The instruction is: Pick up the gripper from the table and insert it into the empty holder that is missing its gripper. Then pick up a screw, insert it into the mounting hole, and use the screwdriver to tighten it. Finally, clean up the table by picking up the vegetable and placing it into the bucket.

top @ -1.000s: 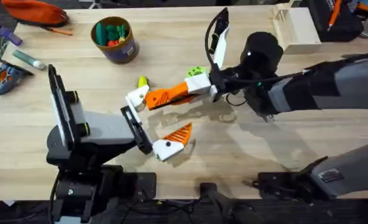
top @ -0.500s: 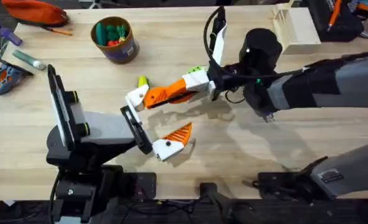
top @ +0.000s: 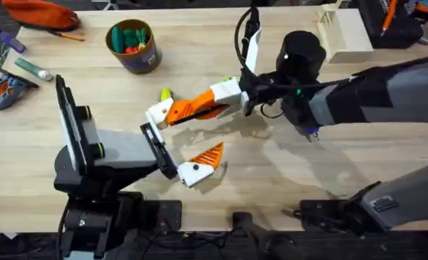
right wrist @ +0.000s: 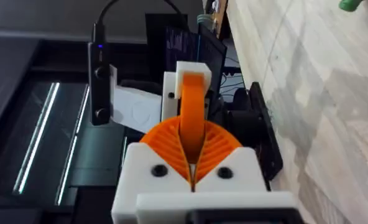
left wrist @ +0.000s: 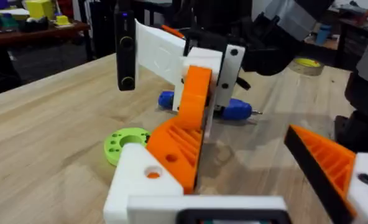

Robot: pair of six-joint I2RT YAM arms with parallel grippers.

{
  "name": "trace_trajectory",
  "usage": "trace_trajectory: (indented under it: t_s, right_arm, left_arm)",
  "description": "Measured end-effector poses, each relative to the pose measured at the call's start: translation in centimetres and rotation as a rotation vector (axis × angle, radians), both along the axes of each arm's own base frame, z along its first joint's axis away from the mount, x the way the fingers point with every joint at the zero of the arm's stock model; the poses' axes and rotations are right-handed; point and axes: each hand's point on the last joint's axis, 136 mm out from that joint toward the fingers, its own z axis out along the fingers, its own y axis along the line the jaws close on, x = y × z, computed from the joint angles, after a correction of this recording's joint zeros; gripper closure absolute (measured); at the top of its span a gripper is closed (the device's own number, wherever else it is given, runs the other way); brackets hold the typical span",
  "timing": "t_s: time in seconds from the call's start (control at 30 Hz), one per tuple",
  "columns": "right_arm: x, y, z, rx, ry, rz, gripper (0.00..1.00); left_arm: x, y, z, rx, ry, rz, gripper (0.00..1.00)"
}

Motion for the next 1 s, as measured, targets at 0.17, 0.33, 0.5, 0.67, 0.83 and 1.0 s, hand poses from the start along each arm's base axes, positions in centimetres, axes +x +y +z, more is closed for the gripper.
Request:
trace_trajectory:
  t_s: [0.17,0.33,0.5,0.67,0.83,1.0]
  right_arm:
    - [0.22,0.16,-0.54,-0.003,0.001,0.008,0.992]
    - [0.26,0.27,-0.24,0.008,-0.027,0.026,0.992]
    - [0.29,0.44,-0.23,-0.005,-0.018,0.062,0.993]
    - [0.26,0.52,-0.14,-0.005,-0.035,0.089,0.993]
    - [0.26,0.52,-0.15,0.002,-0.057,0.091,0.993]
    - [0.29,0.53,-0.16,0.002,-0.06,0.089,0.993]
  left_arm:
    - [0.0,0.0,0.0,-0.001,0.003,0.0,0.015]
    - [0.01,0.0,-0.01,-0.002,0.003,0.001,0.015]
    - [0.0,0.0,-0.01,-0.001,0.003,0.0,0.015]
    - [0.0,0.0,0.0,-0.001,0.003,0.0,0.016]
    - [0.0,0.0,0.01,0.0,0.0,0.0,0.015]
    - [0.0,0.0,0.01,0.0,0.0,0.0,0.015]
